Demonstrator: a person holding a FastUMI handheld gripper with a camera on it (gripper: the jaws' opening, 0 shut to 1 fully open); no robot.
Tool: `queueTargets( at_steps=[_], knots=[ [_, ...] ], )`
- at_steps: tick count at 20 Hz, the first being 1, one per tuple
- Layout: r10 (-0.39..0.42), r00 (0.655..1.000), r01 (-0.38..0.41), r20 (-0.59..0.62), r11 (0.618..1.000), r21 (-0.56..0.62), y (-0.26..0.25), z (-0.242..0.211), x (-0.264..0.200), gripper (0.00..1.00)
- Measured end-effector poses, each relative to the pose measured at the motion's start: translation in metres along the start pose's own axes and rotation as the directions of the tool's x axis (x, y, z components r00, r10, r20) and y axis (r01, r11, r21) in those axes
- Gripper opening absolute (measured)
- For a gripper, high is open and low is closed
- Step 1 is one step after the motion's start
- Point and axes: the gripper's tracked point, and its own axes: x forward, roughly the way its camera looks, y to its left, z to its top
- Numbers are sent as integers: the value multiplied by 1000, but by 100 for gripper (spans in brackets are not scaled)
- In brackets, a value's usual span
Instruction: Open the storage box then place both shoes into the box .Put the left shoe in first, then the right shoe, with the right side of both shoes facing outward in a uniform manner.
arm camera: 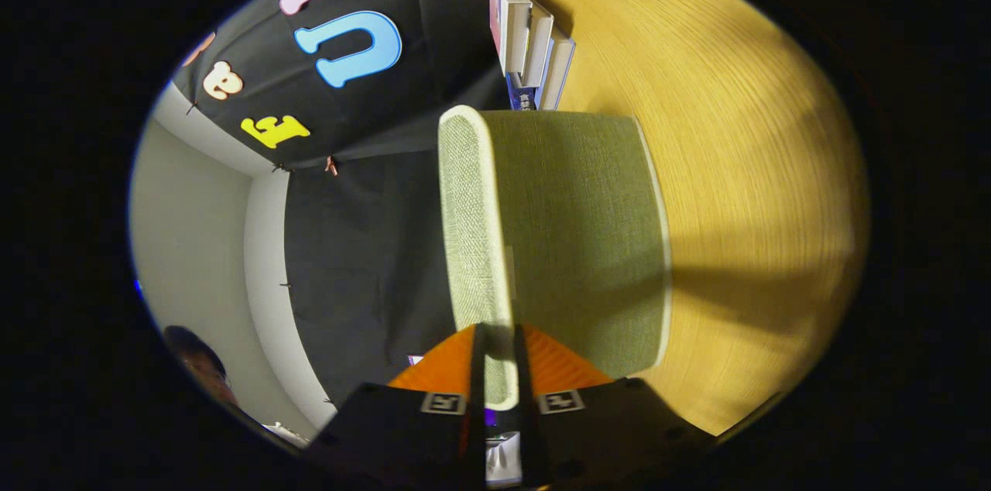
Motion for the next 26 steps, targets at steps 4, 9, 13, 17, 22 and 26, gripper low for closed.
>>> queueTargets(
  at_steps=[4,9,13,17,22,26],
  knots=[
    [-57,997,59,45,996,-64,3,8,6,7],
    [-32,996,45,88,988,-146,45,4,9,5],
    [-12,995,31,103,982,-184,81,3,24,5],
    [20,996,2,81,965,-262,127,-11,44,5],
    [46,998,-26,50,940,-341,171,-18,99,6],
    [75,997,-69,2,931,-359,193,-29,145,7]
  ],
)
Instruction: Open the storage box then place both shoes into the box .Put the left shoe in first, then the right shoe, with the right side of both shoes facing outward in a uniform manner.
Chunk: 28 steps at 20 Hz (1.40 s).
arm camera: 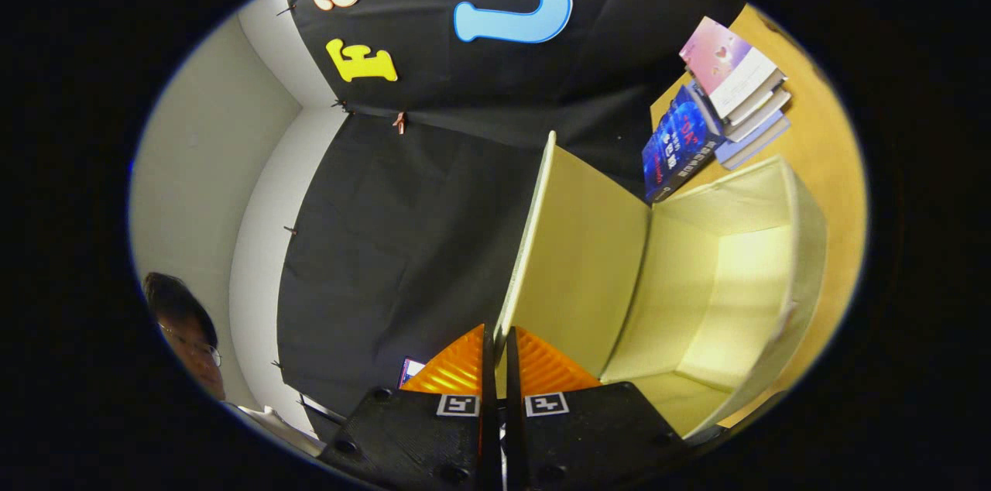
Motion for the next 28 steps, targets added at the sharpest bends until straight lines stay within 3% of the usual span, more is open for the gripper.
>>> queueTargets(
  at_steps=[7,12,13,16,17,19,28],
  knots=[
    [9,996,-11,-89,1000,-29,2,-23,81,7],
    [-44,990,40,-133,999,-31,-13,-45,110,11],
    [-68,989,63,-133,997,-41,-19,-47,112,15],
    [-128,987,119,-94,989,-91,-30,-43,111,54],
    [-139,987,131,-80,986,-103,-32,-41,110,72],
    [-150,988,144,-45,982,-120,-33,-34,105,93],
    [-231,972,234,41,949,-213,-30,-19,55,96]
  ],
)
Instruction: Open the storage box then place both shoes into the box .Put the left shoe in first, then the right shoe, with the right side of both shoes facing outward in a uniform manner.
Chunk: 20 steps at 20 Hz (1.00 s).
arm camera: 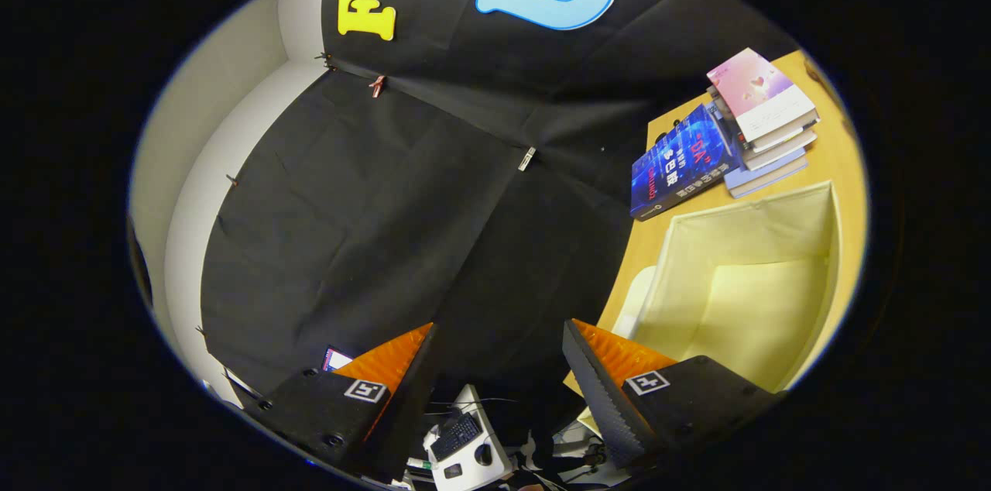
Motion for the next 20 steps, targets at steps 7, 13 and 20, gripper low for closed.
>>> queueTargets(
  at_steps=[7,13,20],
  knots=[
    [-172,984,178,53,970,-163,-28,7,-78,96],
    [-360,923,382,138,904,-194,-77,15,-160,96],
    [-694,701,712,165,668,-218,-177,5,-282,96]
  ],
)
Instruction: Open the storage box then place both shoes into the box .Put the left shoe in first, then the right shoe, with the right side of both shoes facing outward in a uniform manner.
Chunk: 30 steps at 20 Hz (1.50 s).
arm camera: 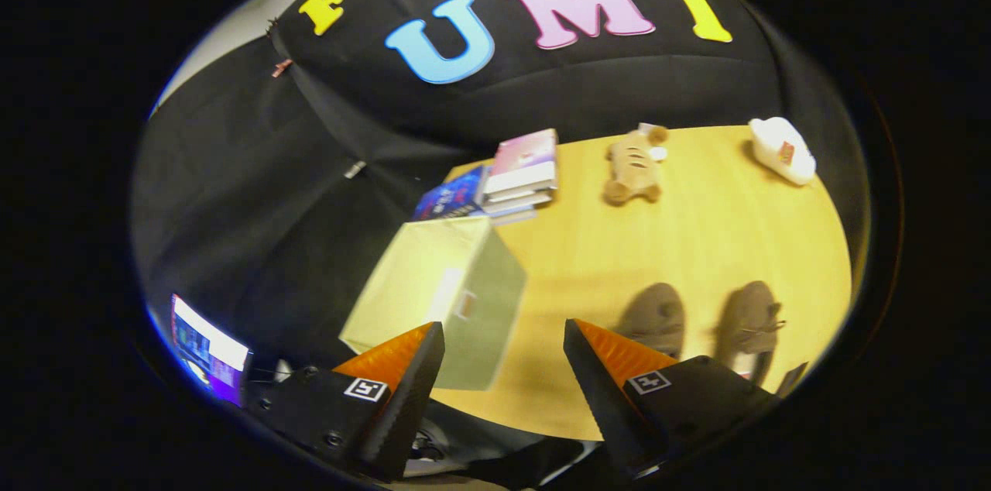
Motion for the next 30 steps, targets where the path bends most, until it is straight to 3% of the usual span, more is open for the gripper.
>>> queueTargets(
  at_steps=[4,7,10,13,16,20,23,25,30],
  knots=[
    [-176,981,172,-83,983,-57,-67,-39,-8,96],
    [-212,968,203,-135,976,-75,-87,-66,2,96],
    [-284,943,272,-174,958,-90,-121,-85,19,90],
    [-331,924,318,-193,943,-96,-146,-92,43,73],
    [-352,908,335,-228,936,-112,-158,-100,64,69],
    [-365,896,344,-254,931,-123,-164,-104,79,56],
    [-403,879,388,-254,915,-111,-175,-100,76,12],
    [-390,883,388,-263,920,-63,-174,-100,76,6],
    [-363,906,368,-220,930,-20,-159,-81,62,6]
  ],
)
